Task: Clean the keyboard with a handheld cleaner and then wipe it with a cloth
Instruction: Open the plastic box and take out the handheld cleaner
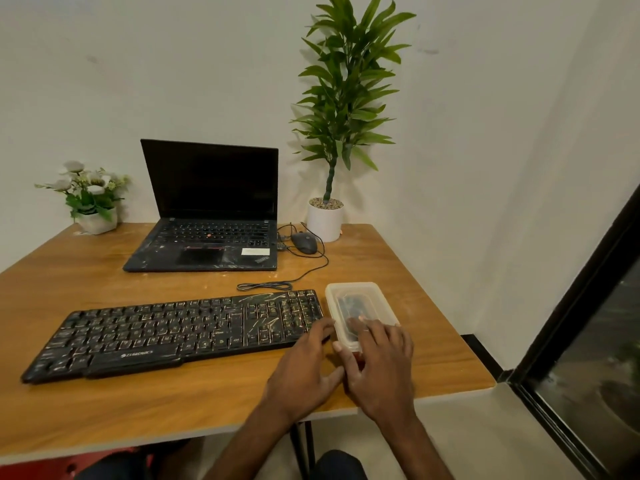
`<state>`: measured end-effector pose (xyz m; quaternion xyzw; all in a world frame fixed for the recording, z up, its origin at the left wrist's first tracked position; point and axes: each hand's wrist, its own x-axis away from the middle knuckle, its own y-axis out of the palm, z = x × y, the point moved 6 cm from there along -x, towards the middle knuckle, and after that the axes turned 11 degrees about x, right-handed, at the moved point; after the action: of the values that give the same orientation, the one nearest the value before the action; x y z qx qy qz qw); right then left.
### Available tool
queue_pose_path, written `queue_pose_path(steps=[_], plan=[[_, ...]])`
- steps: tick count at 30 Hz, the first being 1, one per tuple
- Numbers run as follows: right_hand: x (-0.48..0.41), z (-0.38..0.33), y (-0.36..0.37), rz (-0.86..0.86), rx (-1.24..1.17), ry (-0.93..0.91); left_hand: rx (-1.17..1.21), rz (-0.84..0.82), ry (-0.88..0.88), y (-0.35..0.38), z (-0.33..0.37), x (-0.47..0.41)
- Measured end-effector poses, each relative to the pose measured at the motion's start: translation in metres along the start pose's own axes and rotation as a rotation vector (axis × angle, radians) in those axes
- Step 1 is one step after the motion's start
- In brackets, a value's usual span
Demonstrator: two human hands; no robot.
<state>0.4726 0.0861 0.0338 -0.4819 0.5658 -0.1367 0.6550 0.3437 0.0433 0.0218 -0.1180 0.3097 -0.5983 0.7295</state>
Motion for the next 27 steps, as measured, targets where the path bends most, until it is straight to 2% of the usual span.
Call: queue_pose_path(steps=[4, 10, 17, 19, 22, 25, 27], plan=[[-0.001, -0.002, 0.000, 0.055, 0.031, -0.026, 0.074, 0.013, -0.079, 0.010, -0.002, -0.004], [-0.008, -0.007, -0.002, 0.131, 0.108, -0.056, 0.039, 0.028, -0.096, 0.015, 0.000, -0.004], [-0.025, 0.008, -0.020, 0.198, -0.144, -0.014, 0.002, -0.006, -0.069, 0.018, 0.002, -0.005], [-0.032, 0.019, -0.035, 0.221, -0.221, 0.097, -0.022, -0.016, -0.069, 0.018, 0.005, -0.005], [-0.039, 0.055, -0.052, 0.264, -0.520, 0.474, -0.042, -0.030, -0.086, 0.016, 0.008, -0.004], [-0.034, 0.100, -0.030, 0.310, -0.783, 0.831, -0.076, -0.069, -0.082, 0.017, 0.009, -0.004], [-0.029, 0.117, -0.011, 0.258, -0.847, 0.965, -0.088, -0.086, -0.079, 0.017, 0.010, -0.004]])
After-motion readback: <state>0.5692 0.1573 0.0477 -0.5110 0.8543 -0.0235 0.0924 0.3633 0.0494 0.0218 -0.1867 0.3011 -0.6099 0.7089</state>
